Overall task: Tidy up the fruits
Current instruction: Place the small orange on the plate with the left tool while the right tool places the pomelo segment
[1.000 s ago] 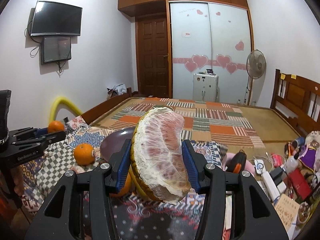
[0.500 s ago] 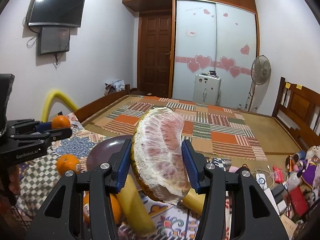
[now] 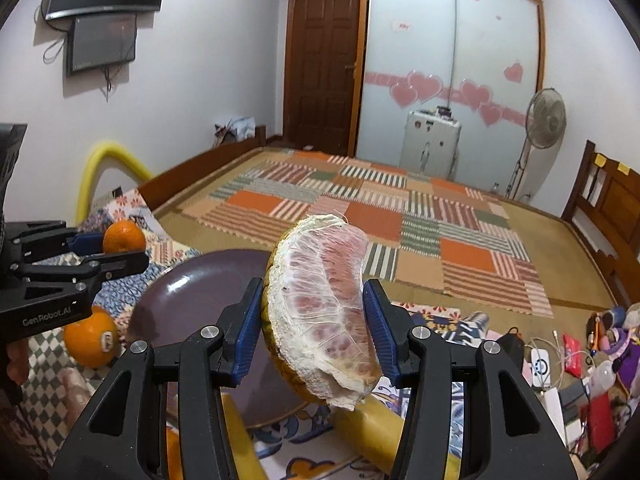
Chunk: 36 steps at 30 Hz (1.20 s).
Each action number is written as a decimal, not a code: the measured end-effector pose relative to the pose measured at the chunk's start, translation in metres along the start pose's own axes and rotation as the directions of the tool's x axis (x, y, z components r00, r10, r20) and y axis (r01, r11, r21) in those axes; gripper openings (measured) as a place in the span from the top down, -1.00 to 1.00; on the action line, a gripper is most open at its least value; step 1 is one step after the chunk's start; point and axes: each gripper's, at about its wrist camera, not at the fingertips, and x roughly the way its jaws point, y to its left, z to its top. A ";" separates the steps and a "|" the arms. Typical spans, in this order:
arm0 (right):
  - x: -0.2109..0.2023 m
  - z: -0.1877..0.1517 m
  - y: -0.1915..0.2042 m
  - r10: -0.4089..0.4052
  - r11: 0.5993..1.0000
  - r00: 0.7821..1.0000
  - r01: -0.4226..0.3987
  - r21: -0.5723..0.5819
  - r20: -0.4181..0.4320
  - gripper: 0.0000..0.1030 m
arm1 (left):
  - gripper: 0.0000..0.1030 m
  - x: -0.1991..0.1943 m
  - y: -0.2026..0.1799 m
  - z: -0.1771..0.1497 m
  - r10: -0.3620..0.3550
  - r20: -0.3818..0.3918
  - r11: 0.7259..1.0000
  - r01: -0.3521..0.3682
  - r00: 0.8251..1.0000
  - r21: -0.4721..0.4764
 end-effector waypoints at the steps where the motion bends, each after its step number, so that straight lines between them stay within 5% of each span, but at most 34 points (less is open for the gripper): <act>1: 0.004 -0.001 0.001 0.004 1.000 1.000 -0.004 -0.009 -0.016 0.10 | 0.33 0.006 0.001 0.002 -0.007 -0.021 1.000 0.007 1.000 -0.002; 15: 0.046 0.007 -0.001 0.062 0.997 0.984 -0.068 -0.031 -0.168 0.10 | 0.33 0.048 -0.001 0.010 -0.007 -0.184 0.999 0.014 0.983 0.038; 28: 0.061 0.008 -0.002 0.080 0.996 0.968 -0.088 -0.025 -0.239 0.08 | 0.32 0.058 -0.011 0.009 -0.017 -0.237 0.996 0.036 0.971 0.076; 29: 0.060 0.008 -0.002 0.081 0.996 0.967 -0.091 -0.027 -0.243 0.07 | 0.30 0.058 -0.011 0.009 -0.016 -0.236 0.997 0.034 0.972 0.075; 32: 0.062 0.007 -0.002 0.088 0.995 0.964 -0.096 -0.023 -0.250 0.06 | -0.20 0.054 -0.010 0.012 -0.005 -0.209 0.997 0.021 0.978 0.073; 36: 0.061 0.005 -0.001 0.092 0.995 0.962 -0.100 -0.020 -0.257 0.06 | -0.24 0.044 -0.006 0.014 -0.005 -0.172 0.998 0.016 0.985 0.067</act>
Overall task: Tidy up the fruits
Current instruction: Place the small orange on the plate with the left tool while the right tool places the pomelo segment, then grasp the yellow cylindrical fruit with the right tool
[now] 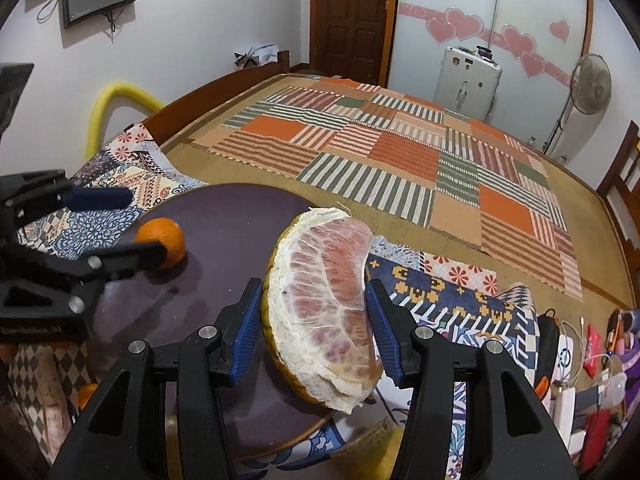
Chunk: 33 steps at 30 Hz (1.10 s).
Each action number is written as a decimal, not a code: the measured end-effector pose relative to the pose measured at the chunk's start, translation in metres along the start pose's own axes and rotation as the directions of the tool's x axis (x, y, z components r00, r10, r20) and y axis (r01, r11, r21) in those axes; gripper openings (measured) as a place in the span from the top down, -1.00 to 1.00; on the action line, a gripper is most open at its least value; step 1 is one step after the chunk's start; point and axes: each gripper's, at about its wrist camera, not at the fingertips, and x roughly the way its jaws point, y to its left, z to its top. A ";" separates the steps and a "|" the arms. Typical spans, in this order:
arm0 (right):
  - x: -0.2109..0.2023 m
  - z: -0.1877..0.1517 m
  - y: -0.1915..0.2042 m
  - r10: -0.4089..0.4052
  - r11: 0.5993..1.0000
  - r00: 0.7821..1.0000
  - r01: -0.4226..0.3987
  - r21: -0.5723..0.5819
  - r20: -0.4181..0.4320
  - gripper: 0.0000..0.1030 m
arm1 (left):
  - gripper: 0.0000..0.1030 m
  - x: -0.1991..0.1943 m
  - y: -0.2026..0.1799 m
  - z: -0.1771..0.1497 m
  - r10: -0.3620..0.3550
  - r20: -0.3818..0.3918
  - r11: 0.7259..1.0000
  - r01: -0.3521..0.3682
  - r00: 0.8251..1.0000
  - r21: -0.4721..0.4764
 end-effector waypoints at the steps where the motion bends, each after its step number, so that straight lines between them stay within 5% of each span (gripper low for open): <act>1: -0.001 -0.001 0.001 -0.003 1.000 1.000 0.003 -0.001 0.004 0.06 | -0.24 -0.003 0.002 -0.001 -0.002 0.009 1.000 0.002 1.000 -0.002; 6: -0.018 0.000 0.006 -0.014 1.000 0.998 0.015 -0.009 0.060 -0.14 | -0.24 -0.017 0.006 -0.006 0.023 0.040 1.000 -0.023 0.999 -0.001; 20: -0.071 -0.019 0.017 -0.027 1.000 0.980 0.027 0.006 0.196 -0.15 | -0.26 -0.070 0.012 -0.025 0.044 0.117 0.999 -0.040 0.992 -0.033; 33: -0.085 -0.054 0.026 -0.006 1.000 0.978 0.001 0.025 0.209 -0.15 | -0.60 -0.096 0.002 -0.072 0.042 0.137 0.999 -0.039 0.990 -0.030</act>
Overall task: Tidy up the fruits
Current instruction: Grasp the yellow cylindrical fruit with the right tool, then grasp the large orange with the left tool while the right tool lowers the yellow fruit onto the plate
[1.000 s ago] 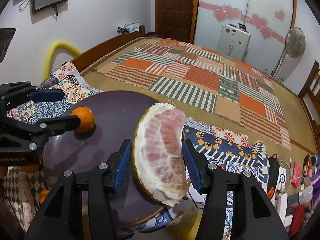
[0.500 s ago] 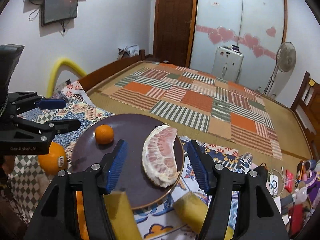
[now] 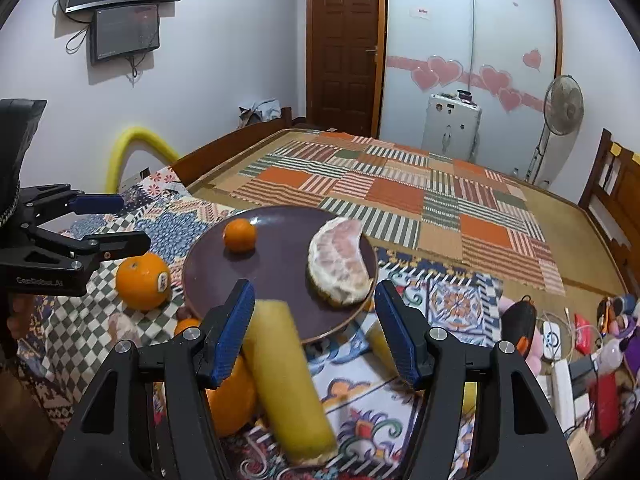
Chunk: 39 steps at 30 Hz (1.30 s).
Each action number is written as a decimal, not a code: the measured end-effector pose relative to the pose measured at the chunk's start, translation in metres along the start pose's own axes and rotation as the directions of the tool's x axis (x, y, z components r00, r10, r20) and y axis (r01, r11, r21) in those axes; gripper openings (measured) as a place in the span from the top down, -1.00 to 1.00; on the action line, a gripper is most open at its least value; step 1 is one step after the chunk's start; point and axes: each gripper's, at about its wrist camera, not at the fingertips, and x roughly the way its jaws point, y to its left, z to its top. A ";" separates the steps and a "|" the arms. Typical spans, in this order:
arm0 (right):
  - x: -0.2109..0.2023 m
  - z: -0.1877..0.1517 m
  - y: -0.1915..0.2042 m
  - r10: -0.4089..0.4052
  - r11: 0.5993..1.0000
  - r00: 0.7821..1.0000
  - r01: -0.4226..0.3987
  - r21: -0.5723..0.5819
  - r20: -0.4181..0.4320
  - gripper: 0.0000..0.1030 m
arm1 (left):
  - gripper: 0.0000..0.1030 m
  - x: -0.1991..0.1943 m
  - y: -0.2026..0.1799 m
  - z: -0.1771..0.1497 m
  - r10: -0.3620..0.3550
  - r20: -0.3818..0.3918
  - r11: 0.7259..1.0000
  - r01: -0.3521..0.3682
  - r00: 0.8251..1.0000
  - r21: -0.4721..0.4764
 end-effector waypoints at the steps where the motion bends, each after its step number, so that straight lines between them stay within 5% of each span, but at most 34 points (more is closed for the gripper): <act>1: 0.001 -0.002 0.001 0.003 1.000 1.000 -0.003 -0.002 -0.004 -0.15 | -0.60 0.000 0.001 -0.004 0.001 0.000 1.000 -0.001 1.000 -0.003; 20: 0.035 -0.017 0.007 0.070 0.997 0.993 -0.067 0.031 -0.094 -0.14 | -0.61 0.041 0.007 -0.039 -0.011 -0.078 1.000 0.009 0.997 -0.019; 24: 0.037 -0.017 0.007 0.099 0.995 0.989 -0.096 0.034 -0.112 0.23 | -0.61 0.044 0.004 -0.038 -0.013 -0.067 1.000 0.012 0.998 -0.014; 28: 0.035 -0.019 0.007 0.093 0.995 0.990 -0.090 0.035 -0.107 0.25 | -0.61 0.044 0.003 -0.039 -0.017 -0.056 1.000 0.016 0.998 -0.014; 33: 0.024 -0.018 0.002 0.084 0.995 0.994 -0.079 0.059 -0.077 0.27 | -0.33 0.045 0.004 -0.038 0.002 -0.049 1.000 -0.002 0.999 -0.013; 39: 0.010 -0.014 -0.004 0.061 0.996 0.998 -0.059 0.066 -0.034 0.31 | -0.27 0.043 0.008 -0.039 -0.006 -0.046 0.999 0.004 0.999 -0.038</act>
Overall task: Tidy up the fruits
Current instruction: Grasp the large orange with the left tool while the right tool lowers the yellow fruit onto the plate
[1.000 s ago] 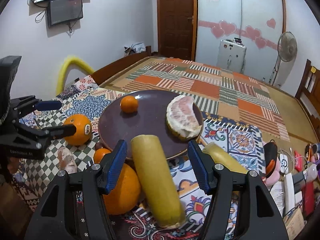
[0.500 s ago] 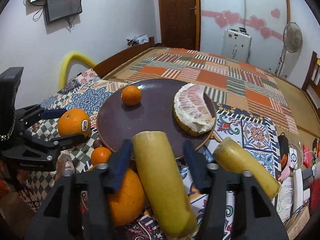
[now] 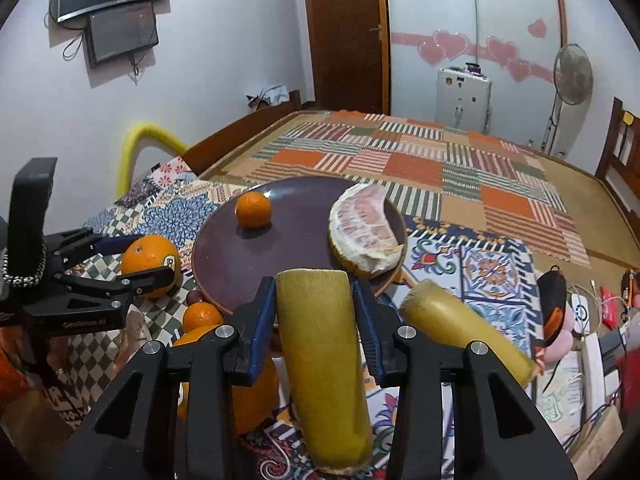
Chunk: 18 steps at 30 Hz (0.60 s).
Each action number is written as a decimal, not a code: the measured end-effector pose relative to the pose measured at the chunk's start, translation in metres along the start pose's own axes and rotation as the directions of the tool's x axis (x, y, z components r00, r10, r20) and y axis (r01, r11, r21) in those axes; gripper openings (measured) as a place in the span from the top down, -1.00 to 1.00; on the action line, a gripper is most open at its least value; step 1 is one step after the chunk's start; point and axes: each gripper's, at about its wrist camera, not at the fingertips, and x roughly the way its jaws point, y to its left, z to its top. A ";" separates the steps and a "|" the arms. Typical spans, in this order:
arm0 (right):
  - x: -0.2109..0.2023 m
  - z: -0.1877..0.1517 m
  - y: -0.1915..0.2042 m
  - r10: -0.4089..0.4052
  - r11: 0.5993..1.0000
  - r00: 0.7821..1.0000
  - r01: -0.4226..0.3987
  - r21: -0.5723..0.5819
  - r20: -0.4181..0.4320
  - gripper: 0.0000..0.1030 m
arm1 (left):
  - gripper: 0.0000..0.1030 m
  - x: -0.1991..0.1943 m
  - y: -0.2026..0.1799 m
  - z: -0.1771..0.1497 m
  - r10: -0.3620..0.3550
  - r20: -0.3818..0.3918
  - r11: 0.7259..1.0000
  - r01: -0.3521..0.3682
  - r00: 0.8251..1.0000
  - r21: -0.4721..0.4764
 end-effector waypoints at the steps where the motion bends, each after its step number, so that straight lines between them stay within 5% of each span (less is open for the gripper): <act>1: -0.002 0.001 -0.001 -0.002 1.000 1.000 0.002 0.002 0.007 0.31 | -0.27 -0.001 -0.001 0.000 0.005 0.000 1.000 -0.005 1.000 0.005; 18: -0.033 0.016 -0.002 -0.012 1.000 0.994 0.013 -0.008 0.105 0.32 | -0.25 -0.038 -0.009 0.020 -0.005 0.086 1.000 0.004 0.996 0.003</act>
